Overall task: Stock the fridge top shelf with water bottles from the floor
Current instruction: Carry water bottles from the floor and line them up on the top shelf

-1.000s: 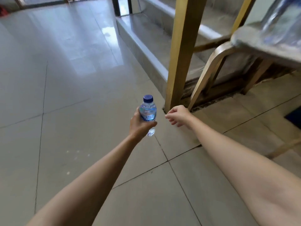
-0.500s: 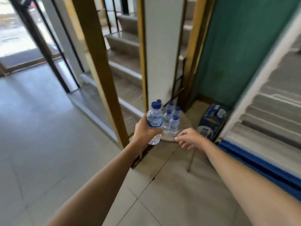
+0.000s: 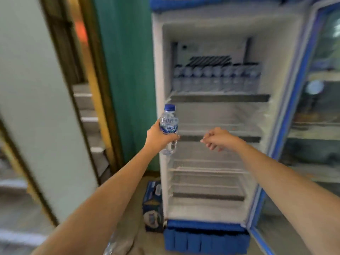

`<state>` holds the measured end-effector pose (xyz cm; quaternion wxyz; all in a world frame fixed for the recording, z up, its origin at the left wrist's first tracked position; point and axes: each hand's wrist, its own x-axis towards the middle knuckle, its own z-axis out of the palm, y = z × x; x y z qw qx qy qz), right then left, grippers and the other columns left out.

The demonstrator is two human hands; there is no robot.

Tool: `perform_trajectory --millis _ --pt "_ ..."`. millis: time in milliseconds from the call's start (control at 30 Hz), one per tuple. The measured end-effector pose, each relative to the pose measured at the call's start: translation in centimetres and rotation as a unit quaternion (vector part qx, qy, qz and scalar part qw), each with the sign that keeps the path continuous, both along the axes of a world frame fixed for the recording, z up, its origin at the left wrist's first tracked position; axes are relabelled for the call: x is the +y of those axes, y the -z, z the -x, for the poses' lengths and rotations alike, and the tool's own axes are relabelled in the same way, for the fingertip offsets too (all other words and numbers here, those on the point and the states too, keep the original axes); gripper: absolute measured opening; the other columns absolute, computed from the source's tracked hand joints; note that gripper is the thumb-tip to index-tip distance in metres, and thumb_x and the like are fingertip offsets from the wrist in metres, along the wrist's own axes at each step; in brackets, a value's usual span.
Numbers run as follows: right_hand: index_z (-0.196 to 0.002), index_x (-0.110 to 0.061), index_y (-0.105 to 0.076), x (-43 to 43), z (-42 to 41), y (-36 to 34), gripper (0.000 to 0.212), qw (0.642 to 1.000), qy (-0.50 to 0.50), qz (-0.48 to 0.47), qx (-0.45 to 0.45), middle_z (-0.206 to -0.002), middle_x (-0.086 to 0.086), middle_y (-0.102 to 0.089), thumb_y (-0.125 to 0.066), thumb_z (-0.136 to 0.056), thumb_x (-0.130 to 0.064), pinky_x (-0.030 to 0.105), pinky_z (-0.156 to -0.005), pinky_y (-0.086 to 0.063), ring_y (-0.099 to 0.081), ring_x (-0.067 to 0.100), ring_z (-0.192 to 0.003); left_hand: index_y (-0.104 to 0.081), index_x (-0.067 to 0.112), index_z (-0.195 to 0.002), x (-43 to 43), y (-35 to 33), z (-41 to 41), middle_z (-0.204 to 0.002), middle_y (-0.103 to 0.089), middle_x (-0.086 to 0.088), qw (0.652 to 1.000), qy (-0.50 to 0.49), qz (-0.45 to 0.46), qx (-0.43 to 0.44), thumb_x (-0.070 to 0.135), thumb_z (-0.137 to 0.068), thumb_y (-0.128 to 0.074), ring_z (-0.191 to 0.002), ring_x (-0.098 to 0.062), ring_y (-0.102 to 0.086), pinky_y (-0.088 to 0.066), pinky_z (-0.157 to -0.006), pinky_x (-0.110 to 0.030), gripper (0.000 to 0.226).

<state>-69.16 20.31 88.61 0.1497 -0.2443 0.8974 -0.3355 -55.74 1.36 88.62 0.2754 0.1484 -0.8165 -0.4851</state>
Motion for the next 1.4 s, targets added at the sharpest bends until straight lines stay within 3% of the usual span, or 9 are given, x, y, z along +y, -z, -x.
perform_trajectory --millis 167,333,500,600,667,767,900,1133,1400 --pt "-0.09 -0.014 -0.061 8.3 8.3 -5.3 0.017 0.995 0.084 0.027 0.038 -0.074 0.007 -0.061 -0.068 -0.087 -0.029 0.017 -0.046 -0.039 -0.055 0.014 -0.057 -0.059 0.018 -0.11 4.9 -8.3 10.4 -0.105 -0.069 -0.002 0.996 0.065 0.038 0.05 0.033 -0.051 -0.082 -0.095 -0.019 -0.066 -0.054 -0.089 -0.036 0.065" --pt "-0.102 -0.007 -0.065 12.8 14.0 -7.9 0.027 0.989 0.13 0.032 0.055 -0.091 0.013 -0.069 -0.067 -0.088 -0.03 0.029 -0.066 -0.049 -0.063 0.02 -0.075 -0.061 0.016 -0.111 7.8 -13.5 18.2 -0.105 -0.068 -0.001 0.992 0.089 0.065 0.064 0.023 -0.063 -0.082 -0.093 -0.018 -0.064 -0.05 -0.079 -0.026 0.053" --pt "-0.097 -0.009 -0.065 12.7 19.0 -10.9 0.02 0.978 0.147 0.105 0.1 -0.092 0.011 -0.069 -0.068 -0.088 -0.026 0.031 -0.069 -0.05 -0.064 0.021 -0.08 -0.054 0.019 -0.108 8.5 -15.6 25.6 -0.107 -0.065 -0.002 0.991 0.103 0.038 0.076 0.021 -0.066 -0.083 -0.091 -0.02 -0.065 -0.056 -0.081 -0.033 0.052" --pt "-0.077 -0.015 -0.064 11.0 22.6 -12.6 0.013 0.967 0.163 0.123 0.152 -0.087 0.011 -0.068 -0.071 -0.085 -0.023 0.032 -0.068 -0.051 -0.064 0.023 -0.08 -0.05 0.019 -0.11 8.6 -16.6 30.2 -0.103 -0.059 0.0 0.99 0.117 0.022 0.078 0.021 -0.068 -0.083 -0.091 -0.019 -0.062 -0.055 -0.084 -0.033 0.054" --pt "-0.071 -0.015 -0.065 9.9 25.1 -13.3 0.015 0.962 0.165 0.119 0.185 -0.082 0.006 -0.067 -0.073 -0.083 -0.019 0.034 -0.076 -0.051 -0.064 0.021 -0.08 -0.049 0.018 -0.11 8.6 -16.8 33.8 -0.102 -0.057 0.0 0.989 0.125 0.015 0.073 0.021 -0.068 -0.084 -0.092 -0.021 -0.061 -0.054 -0.085 -0.034 0.055" --pt "-0.078 -0.012 -0.069 8.5 29.1 -12.6 0.005 0.961 0.166 0.085 0.203 -0.073 0.002 -0.065 -0.073 -0.081 -0.012 0.028 -0.073 -0.044 -0.059 0.014 -0.072 -0.053 0.015 -0.115 8.9 -16.3 39.7 -0.108 -0.063 -0.004 0.99 0.127 0.021 0.054 0.023 -0.063 -0.086 -0.096 -0.027 -0.066 -0.056 -0.086 -0.042 0.062" --pt "-0.082 -0.01 -0.072 8.0 35.5 -10.0 0.004 0.96 0.197 0.032 0.198 -0.09 0.014 -0.072 -0.071 -0.079 -0.01 0.04 -0.085 -0.054 -0.067 0.028 -0.09 -0.058 0.011 -0.119 9.7 -15.4 47.0 -0.116 -0.066 -0.01 0.988 0.15 0.014 0.033 0.017 -0.062 -0.086 -0.099 -0.029 -0.065 -0.057 -0.084 -0.045 0.064" --pt "-0.106 -0.02 -0.068 7.3 37.3 -8.4 0.024 0.947 0.242 -0.074 0.197 -0.113 0.006 -0.067 -0.058 -0.085 -0.027 0.038 -0.089 -0.051 -0.062 0.028 -0.101 -0.054 0.009 -0.126 11.7 -11.6 55.3 -0.123 -0.063 -0.009 0.982 0.185 0.026 0.023 0.02 -0.064 -0.086 -0.108 -0.027 -0.062 -0.053 -0.092 -0.042 0.071" --pt "-0.108 -0.023 -0.068 7.6 37.3 -8.2 0.023 0.951 0.227 -0.082 0.191 -0.115 0.002 -0.067 -0.059 -0.087 -0.028 0.033 -0.087 -0.049 -0.061 0.024 -0.102 -0.05 0.009 -0.13 13.1 -9.9 59.2 -0.126 -0.061 -0.008 0.981 0.178 -0.071 0.015 0.013 -0.062 -0.086 -0.112 -0.027 -0.059 -0.05 -0.097 -0.042 0.077"
